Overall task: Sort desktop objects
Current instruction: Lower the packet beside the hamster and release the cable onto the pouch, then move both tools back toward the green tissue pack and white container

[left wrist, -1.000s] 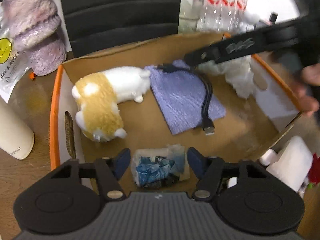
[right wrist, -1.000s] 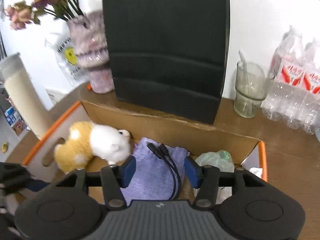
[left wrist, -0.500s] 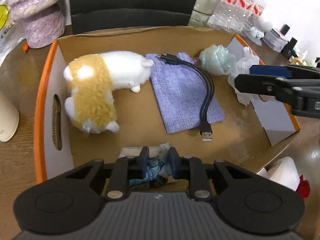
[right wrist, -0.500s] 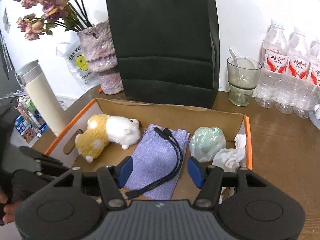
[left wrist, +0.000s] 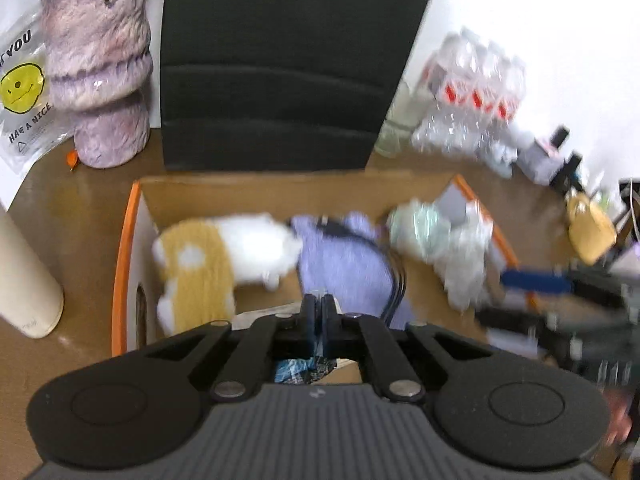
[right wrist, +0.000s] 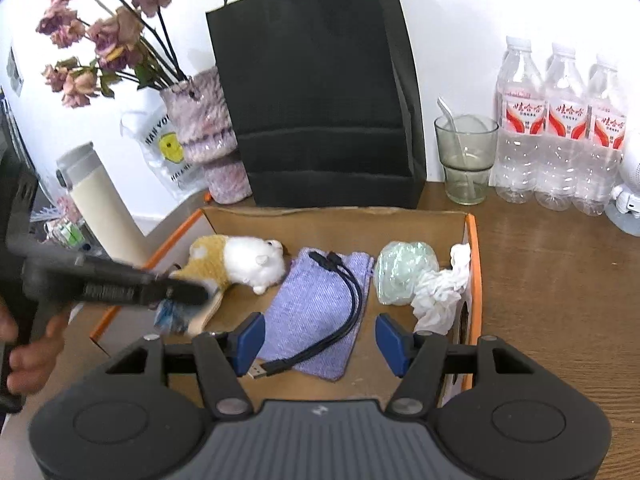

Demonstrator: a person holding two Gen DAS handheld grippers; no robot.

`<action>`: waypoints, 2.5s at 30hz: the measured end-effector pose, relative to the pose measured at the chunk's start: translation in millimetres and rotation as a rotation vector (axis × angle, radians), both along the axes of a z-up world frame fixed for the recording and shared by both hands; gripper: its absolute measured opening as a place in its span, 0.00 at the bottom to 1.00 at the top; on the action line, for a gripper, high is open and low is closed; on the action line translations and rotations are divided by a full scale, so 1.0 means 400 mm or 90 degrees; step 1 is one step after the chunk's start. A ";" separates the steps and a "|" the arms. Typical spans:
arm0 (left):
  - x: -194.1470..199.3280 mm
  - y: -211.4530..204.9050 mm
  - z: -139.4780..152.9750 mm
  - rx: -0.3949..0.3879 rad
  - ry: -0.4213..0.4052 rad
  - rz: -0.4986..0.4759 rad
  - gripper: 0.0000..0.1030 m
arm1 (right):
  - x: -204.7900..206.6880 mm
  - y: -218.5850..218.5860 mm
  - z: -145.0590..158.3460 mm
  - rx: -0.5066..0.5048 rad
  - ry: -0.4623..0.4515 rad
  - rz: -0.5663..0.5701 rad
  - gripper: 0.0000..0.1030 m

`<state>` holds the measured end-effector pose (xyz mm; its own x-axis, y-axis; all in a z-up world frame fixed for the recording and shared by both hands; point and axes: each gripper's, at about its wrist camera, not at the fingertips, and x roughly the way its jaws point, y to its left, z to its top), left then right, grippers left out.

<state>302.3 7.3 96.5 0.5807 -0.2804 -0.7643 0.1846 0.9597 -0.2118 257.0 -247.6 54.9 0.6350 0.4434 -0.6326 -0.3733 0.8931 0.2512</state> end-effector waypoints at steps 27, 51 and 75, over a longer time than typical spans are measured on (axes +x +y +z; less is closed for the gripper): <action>-0.167 0.048 0.057 0.107 0.033 0.094 0.93 | -0.024 -0.011 0.080 -0.060 0.080 -0.081 0.85; -0.826 -0.002 -0.079 0.102 -0.286 0.183 1.00 | -0.624 0.021 -0.055 -0.023 -0.161 -0.084 0.87; -0.362 0.059 -0.164 0.123 -0.064 0.077 0.79 | -0.186 0.050 -0.083 -0.134 0.148 -0.068 0.84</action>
